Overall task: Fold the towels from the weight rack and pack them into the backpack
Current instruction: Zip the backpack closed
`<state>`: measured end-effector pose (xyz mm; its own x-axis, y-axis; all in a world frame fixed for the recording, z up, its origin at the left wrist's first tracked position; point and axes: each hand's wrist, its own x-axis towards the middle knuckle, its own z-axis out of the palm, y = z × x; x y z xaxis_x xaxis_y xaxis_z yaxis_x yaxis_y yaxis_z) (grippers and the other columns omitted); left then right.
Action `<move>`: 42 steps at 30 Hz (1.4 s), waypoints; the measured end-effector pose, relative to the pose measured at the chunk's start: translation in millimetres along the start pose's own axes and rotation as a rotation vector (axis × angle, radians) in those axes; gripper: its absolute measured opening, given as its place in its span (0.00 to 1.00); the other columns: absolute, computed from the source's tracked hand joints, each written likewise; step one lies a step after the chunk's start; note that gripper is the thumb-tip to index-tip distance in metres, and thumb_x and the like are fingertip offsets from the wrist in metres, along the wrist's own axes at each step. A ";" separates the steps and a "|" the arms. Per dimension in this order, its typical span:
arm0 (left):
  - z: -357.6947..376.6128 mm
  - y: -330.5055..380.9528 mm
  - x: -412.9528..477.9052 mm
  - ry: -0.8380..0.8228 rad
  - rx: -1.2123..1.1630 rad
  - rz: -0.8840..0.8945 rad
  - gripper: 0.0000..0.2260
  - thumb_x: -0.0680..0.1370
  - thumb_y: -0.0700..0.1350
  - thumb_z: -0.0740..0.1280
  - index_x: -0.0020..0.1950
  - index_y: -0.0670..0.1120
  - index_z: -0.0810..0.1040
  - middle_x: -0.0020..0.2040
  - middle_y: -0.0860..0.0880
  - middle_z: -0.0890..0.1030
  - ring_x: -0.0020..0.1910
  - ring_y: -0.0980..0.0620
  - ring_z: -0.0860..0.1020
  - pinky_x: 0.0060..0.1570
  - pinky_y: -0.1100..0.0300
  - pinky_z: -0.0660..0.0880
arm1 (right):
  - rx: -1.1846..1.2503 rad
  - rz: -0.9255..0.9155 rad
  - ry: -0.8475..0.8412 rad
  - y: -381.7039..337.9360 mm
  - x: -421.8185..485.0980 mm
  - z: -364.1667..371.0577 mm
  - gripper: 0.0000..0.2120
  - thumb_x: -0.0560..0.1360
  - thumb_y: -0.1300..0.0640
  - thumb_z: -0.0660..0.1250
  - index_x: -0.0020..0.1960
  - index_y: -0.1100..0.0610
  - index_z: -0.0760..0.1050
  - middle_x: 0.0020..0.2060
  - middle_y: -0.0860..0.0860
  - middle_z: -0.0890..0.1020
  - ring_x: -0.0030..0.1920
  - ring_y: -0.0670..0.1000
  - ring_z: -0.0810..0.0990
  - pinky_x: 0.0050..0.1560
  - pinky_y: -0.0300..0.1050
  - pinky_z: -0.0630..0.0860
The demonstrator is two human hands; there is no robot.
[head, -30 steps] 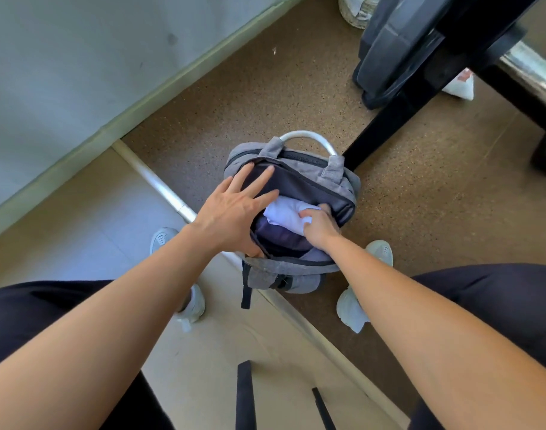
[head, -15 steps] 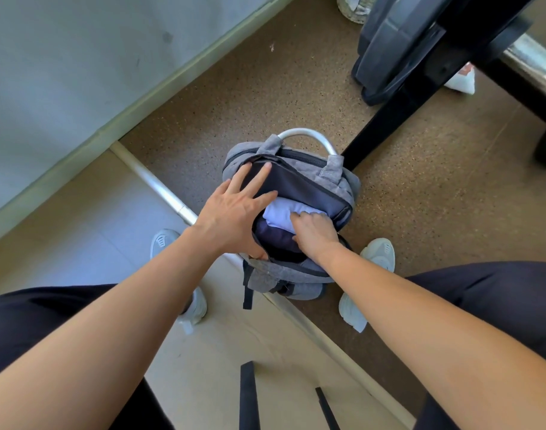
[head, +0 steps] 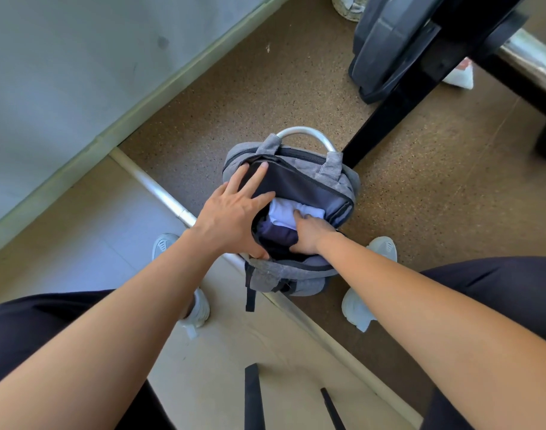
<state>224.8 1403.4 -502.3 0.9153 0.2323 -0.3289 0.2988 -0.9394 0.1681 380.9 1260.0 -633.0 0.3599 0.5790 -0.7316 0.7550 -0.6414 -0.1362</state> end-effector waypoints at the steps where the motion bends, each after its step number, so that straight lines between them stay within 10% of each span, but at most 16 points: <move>1: 0.3 0.2 0.3 -0.003 -0.010 -0.005 0.52 0.60 0.69 0.78 0.79 0.56 0.64 0.85 0.48 0.41 0.83 0.41 0.44 0.74 0.46 0.64 | 0.066 -0.016 0.004 0.5 -5.6 -5.1 0.49 0.72 0.44 0.73 0.82 0.56 0.47 0.74 0.59 0.68 0.71 0.64 0.71 0.65 0.56 0.73; 7: 4.0 -2.9 -3.6 -0.006 -0.056 -0.064 0.45 0.63 0.68 0.78 0.76 0.57 0.69 0.84 0.47 0.51 0.81 0.41 0.53 0.69 0.45 0.70 | 0.238 -0.117 0.086 18.9 -68.7 -44.2 0.27 0.79 0.51 0.68 0.76 0.56 0.68 0.73 0.54 0.73 0.71 0.58 0.72 0.66 0.50 0.71; 13: 10.8 -11.7 -7.8 -0.170 -0.198 -0.219 0.32 0.72 0.70 0.70 0.71 0.56 0.75 0.64 0.52 0.78 0.66 0.46 0.73 0.58 0.49 0.76 | 0.399 -0.049 0.289 60.6 -138.5 -79.8 0.04 0.76 0.56 0.71 0.50 0.51 0.84 0.45 0.46 0.85 0.48 0.46 0.83 0.54 0.49 0.80; 19: 34.5 -37.0 -5.3 0.096 -0.742 -0.565 0.03 0.79 0.47 0.69 0.46 0.52 0.81 0.45 0.51 0.84 0.49 0.44 0.83 0.54 0.49 0.80 | 0.437 -0.276 0.093 14.8 -162.4 -71.4 0.20 0.71 0.45 0.77 0.61 0.46 0.80 0.50 0.40 0.82 0.53 0.39 0.80 0.55 0.36 0.75; 23: 51.2 -58.9 2.9 0.144 -1.109 -0.813 0.05 0.83 0.40 0.65 0.50 0.46 0.80 0.50 0.42 0.83 0.42 0.45 0.82 0.50 0.48 0.83 | 0.066 -0.410 0.175 -11.8 -152.0 -71.8 0.04 0.76 0.48 0.70 0.49 0.46 0.76 0.41 0.44 0.78 0.44 0.48 0.76 0.46 0.51 0.77; 37: 82.5 -56.1 33.2 -0.252 -1.203 -0.811 0.17 0.85 0.39 0.54 0.71 0.52 0.72 0.63 0.49 0.76 0.60 0.48 0.78 0.66 0.46 0.76 | 0.123 -0.499 0.082 -8.0 -145.3 -73.1 0.09 0.74 0.57 0.69 0.38 0.50 0.72 0.36 0.47 0.77 0.38 0.46 0.73 0.41 0.45 0.72; 42: 97.4 -59.1 36.8 -0.196 -1.168 -0.837 0.04 0.84 0.39 0.63 0.58 0.46 0.74 0.52 0.45 0.78 0.52 0.47 0.78 0.60 0.51 0.78 | 0.126 -0.381 0.100 -0.7 -143.4 -71.9 0.10 0.73 0.59 0.68 0.36 0.52 0.69 0.33 0.46 0.75 0.37 0.48 0.75 0.43 0.50 0.76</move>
<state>214.6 1442.8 -614.8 0.3428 0.4717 -0.8124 0.8504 0.2117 0.4817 368.1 1213.6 -479.9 0.1241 0.8292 -0.5450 0.7738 -0.4247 -0.4700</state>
